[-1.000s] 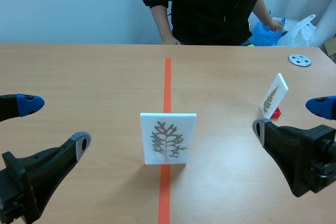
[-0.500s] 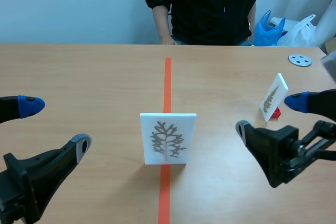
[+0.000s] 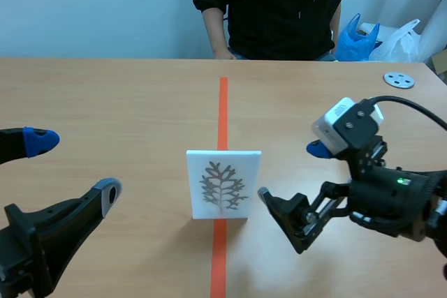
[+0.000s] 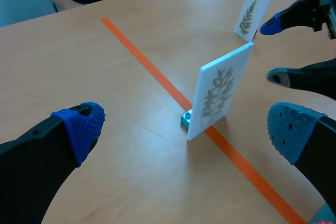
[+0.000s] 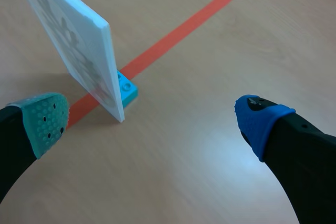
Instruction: Sort the leaf by its shape. The table is split by an orange tape line. A compound leaf with several leaflets goes to the left side, a simple leaf with one blade goes to the right side. Return to the home posture when a red brick is placed on the table.
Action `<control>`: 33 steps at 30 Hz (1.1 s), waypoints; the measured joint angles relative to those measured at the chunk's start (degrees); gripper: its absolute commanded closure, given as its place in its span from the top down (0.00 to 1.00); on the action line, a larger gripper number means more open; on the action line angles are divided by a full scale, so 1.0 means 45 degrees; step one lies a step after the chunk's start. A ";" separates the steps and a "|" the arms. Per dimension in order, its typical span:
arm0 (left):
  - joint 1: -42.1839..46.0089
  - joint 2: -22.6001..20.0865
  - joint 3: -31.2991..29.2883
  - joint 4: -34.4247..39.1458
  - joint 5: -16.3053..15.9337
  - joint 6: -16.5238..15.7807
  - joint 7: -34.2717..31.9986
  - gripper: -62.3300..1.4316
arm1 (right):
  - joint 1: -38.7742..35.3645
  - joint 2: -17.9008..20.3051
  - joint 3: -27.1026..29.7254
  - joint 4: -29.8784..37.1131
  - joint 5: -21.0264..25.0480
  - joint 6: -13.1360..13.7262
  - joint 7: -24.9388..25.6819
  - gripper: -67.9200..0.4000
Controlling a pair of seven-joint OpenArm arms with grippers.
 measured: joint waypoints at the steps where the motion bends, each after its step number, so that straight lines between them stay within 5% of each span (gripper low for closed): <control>1: -0.0005 -0.0005 0.0000 0.0000 0.0000 0.0000 0.0000 1.00 | 0.0345 -0.0155 -0.0306 -0.0355 -0.0155 0.0000 0.0141 1.00; 13: -0.0005 0.0000 0.0000 0.0000 0.0000 0.0000 0.0000 1.00 | 0.3390 -0.2594 -0.3405 -0.5042 -0.1953 0.0000 0.1171 1.00; 29: 0.0000 0.0257 0.0000 0.0000 0.0000 0.0000 0.0000 1.00 | 0.3347 -0.2667 -0.4250 -0.5246 -0.2443 -0.0092 0.1481 0.22; 33: 0.0000 0.0287 0.0000 0.0000 0.0000 0.0000 0.0000 1.00 | 0.3347 -0.2633 -0.4197 -0.5246 -0.2443 -0.0092 0.1520 0.11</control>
